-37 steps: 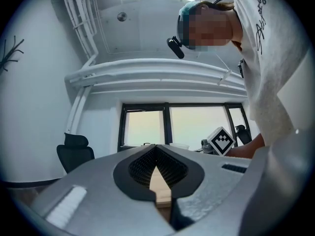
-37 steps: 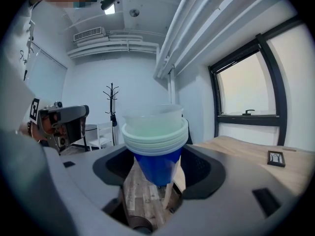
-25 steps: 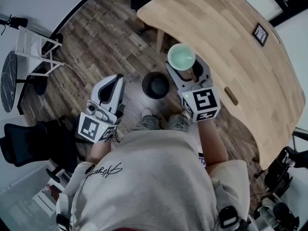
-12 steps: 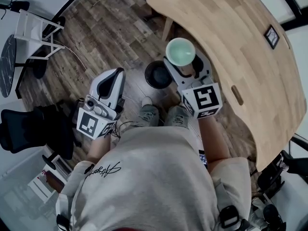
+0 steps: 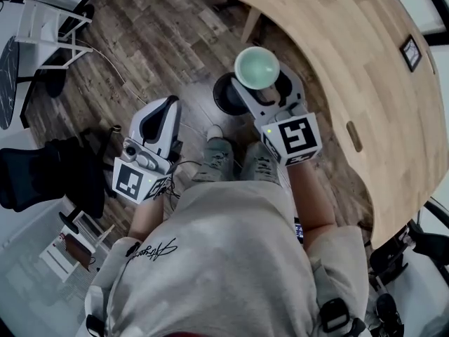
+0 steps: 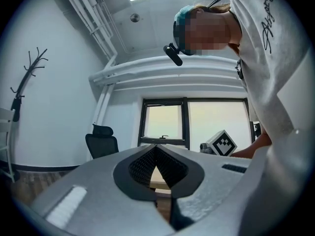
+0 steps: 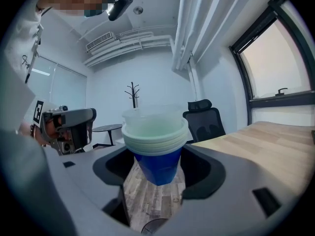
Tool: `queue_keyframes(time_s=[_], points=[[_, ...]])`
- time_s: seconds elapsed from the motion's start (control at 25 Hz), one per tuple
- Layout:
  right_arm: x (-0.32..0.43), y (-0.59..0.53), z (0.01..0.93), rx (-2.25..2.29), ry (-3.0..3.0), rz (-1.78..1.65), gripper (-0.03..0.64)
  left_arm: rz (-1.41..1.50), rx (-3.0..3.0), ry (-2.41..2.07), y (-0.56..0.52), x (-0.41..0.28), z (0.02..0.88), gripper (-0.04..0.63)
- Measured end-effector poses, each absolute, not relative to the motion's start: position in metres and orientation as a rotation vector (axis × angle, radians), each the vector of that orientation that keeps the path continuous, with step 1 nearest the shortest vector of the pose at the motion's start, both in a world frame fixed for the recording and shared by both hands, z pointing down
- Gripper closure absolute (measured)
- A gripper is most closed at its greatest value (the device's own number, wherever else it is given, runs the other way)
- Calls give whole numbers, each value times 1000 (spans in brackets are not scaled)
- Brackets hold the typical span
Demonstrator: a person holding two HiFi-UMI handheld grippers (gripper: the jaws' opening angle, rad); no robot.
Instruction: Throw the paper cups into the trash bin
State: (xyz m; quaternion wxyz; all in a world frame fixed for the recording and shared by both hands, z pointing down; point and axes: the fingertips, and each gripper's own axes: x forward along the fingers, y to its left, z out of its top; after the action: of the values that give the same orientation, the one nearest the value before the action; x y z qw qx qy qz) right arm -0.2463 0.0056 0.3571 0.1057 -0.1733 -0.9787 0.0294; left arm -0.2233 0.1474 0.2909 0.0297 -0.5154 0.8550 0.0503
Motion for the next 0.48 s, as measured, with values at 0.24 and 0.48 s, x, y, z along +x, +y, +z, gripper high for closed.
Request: queue_keyframes(time_s=[0.24, 0.48], points=[[-252, 19, 389, -549, -2838, 93, 323, 178, -1579, 2673, 148, -227, 312, 592], [-256, 31, 413, -576, -2794, 109, 324, 187, -1564, 2707, 154, -231, 329, 592]])
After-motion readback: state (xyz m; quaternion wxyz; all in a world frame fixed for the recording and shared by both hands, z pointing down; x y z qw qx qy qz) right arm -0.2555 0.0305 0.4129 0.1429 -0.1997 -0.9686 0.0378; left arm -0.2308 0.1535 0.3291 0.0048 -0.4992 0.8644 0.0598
